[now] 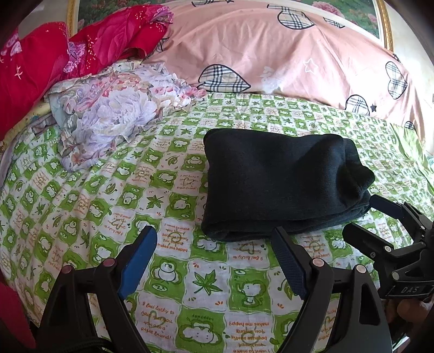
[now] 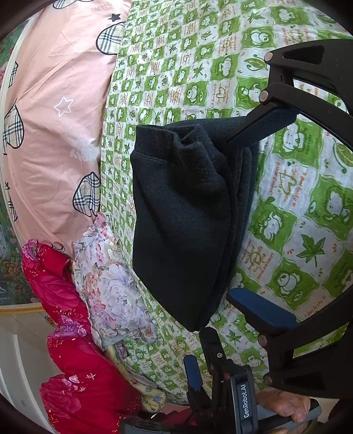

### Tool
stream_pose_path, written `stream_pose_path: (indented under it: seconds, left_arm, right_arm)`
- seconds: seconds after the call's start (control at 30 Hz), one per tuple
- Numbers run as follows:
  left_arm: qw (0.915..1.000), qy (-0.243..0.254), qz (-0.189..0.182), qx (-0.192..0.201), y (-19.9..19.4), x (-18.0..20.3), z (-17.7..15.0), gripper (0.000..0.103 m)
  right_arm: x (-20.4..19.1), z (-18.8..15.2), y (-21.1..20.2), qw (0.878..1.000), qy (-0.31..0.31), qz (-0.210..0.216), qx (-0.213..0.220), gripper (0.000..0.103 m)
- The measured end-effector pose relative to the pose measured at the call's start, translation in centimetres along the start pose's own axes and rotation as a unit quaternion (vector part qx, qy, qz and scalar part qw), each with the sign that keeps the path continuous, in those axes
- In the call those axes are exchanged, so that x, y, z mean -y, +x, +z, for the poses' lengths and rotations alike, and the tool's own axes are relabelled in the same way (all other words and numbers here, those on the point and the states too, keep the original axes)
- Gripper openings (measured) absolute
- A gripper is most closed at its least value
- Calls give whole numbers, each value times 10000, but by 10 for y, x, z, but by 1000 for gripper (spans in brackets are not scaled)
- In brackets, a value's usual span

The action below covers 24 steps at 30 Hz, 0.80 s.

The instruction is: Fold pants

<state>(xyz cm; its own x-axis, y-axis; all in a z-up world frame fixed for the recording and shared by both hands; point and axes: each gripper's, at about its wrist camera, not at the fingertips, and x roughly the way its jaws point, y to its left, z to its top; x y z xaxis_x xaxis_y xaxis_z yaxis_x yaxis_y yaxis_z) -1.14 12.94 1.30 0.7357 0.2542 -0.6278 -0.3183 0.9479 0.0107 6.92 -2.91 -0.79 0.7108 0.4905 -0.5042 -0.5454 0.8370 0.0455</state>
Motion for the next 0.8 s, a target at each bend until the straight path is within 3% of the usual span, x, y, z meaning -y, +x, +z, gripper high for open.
stream_pose_path:
  seconds: [0.8]
  left_arm:
    - [9998,71,28,-163,14,3,-3,87]
  right_arm:
    - [2,-11,10,9995,118,-260,-151,103]
